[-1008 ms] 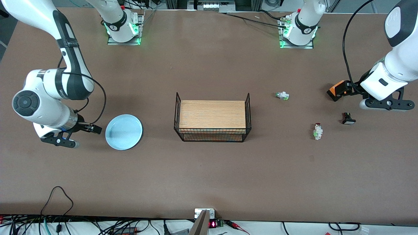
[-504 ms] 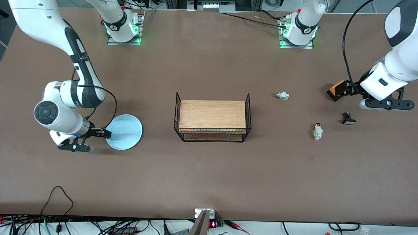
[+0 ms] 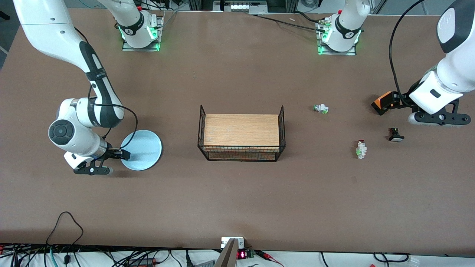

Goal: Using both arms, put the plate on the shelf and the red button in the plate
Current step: 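Close the right gripper on the blue plate's rim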

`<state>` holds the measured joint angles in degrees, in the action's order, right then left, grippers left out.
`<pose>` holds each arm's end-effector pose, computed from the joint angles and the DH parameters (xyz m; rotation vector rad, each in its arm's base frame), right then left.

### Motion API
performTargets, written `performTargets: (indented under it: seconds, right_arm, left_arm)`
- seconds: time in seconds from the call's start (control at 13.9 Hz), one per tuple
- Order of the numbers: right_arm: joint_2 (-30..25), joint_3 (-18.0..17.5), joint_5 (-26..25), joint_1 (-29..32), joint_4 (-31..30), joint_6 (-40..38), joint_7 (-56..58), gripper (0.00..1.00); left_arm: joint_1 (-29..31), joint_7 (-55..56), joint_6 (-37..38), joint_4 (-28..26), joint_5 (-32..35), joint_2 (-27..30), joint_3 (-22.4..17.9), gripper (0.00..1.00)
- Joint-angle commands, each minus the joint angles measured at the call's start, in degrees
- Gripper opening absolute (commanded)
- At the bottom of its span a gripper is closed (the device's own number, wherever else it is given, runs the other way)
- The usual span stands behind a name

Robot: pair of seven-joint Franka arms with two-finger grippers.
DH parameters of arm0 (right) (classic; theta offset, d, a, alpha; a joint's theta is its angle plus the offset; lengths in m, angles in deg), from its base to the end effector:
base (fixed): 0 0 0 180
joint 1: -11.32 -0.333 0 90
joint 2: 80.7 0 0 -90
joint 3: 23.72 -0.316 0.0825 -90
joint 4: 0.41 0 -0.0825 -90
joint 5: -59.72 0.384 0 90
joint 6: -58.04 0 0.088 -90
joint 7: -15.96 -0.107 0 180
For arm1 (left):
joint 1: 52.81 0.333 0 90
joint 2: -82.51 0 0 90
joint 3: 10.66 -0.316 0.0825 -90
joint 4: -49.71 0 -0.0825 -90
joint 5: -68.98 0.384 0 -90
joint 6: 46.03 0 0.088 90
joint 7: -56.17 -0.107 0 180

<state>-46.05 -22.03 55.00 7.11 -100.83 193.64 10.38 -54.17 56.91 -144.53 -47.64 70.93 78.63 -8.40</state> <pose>0.6655 0.0300 0.2265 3.0677 0.0161 0.0221 0.5783 -0.0328 0.5378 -3.1069 0.0871 0.0721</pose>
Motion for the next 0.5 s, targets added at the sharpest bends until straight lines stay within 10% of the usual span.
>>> performTargets:
  seconds: [0.0, 0.43]
  right_arm:
    - [0.42, -0.36, -0.55, 0.25, -0.73, 1.51, 2.24, 1.0]
    - [3.05, -0.37, -0.64, -0.19, -1.09, 5.63, 4.26, 1.0]
  left_arm:
    - [0.13, -1.18, 1.21, 1.81, 0.34, -0.69, 0.12, 1.0]
    - [0.13, -1.18, 1.21, 1.72, 0.34, -0.69, 0.12, 1.0]
